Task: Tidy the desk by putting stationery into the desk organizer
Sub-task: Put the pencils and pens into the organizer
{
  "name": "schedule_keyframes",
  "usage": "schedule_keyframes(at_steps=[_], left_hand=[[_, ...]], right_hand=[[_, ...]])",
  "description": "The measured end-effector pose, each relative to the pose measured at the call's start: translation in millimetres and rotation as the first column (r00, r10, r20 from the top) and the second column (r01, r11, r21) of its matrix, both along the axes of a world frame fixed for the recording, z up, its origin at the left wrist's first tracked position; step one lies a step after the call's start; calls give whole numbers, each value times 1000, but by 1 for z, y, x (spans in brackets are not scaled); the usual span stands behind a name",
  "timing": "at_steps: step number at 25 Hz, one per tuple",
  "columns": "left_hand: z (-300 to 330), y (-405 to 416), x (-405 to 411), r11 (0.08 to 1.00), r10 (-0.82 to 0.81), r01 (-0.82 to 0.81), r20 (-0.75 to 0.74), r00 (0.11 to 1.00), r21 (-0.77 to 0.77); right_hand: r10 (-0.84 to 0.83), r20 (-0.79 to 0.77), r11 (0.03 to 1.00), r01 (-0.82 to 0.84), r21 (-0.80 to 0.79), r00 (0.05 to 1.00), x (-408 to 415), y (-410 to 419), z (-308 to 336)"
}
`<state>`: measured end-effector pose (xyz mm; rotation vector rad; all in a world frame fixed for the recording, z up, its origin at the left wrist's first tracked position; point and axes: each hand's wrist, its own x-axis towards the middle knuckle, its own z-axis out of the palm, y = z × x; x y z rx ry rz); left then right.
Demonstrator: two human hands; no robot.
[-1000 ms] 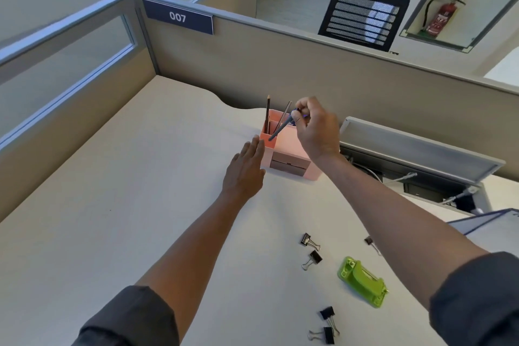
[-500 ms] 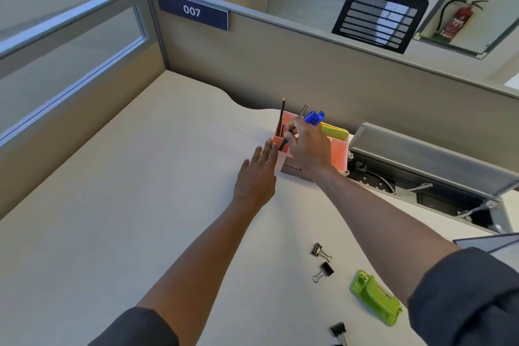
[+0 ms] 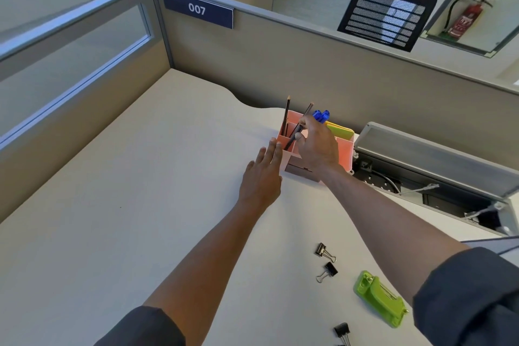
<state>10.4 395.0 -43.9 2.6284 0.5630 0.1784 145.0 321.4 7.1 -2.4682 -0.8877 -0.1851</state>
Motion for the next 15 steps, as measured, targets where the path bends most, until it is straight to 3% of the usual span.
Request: schedule_keyframes(at_steps=[7, 15], left_hand=[[10, -1, 5, 998, 26, -29, -51, 998, -64], [34, -45, -19, 997, 7, -6, 1, 1000, -75]], right_hand=[[7, 31, 998, -9, 55, 999, 7, -22, 10], [-8, -39, 999, 10, 49, 999, -12, -120, 3]])
